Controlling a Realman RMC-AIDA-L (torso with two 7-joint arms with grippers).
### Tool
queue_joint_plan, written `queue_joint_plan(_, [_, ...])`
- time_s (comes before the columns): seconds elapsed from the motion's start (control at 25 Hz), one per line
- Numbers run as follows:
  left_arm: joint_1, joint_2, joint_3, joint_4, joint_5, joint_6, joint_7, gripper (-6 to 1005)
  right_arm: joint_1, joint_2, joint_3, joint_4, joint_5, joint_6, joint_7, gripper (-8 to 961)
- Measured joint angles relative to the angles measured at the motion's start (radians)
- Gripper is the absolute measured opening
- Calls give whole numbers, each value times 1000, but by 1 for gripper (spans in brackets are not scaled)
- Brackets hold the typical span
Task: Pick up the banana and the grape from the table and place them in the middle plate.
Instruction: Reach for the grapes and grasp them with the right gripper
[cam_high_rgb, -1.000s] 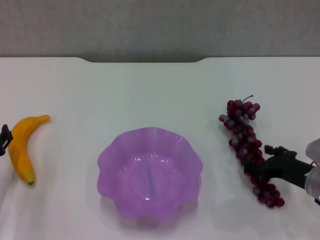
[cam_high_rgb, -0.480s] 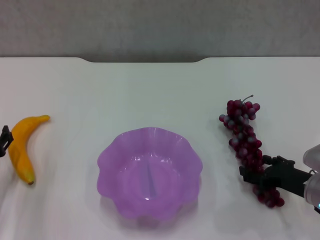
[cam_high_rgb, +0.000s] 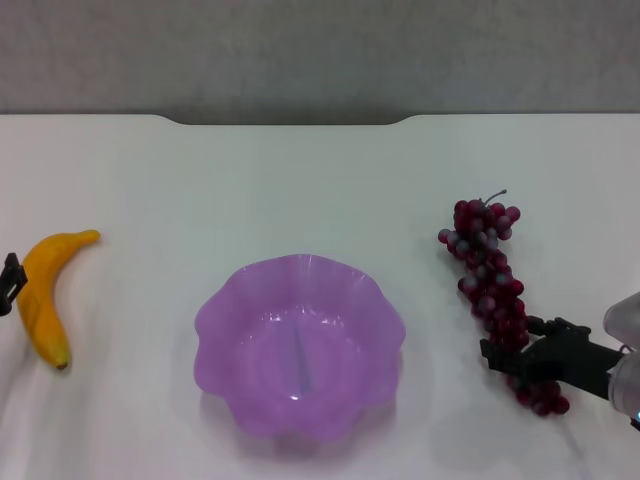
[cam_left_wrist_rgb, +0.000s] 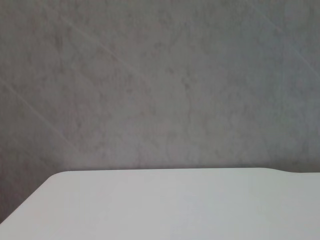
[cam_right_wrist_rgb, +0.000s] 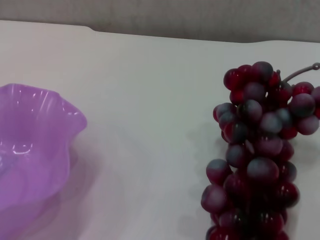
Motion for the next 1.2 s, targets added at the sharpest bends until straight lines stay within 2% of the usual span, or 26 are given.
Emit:
queue_joint_plan(0.48, [1,0,0,0,0,4,-1,885,-1,0,-7,0,0,19,2,888])
queue_joint_plan(0.68, [2,0,0,0,0,4,-1,885,-1,0,-6,-2,3,19,2,760])
queue_joint_plan(0.88, [3,0,0,0,0,4,-1,885,-1,0,-6,-2,5,19,2,523])
queue_joint_plan(1.2, [3,0,6,0,0,4,-2,884,-1,0,-6,-3,7,29,2,487])
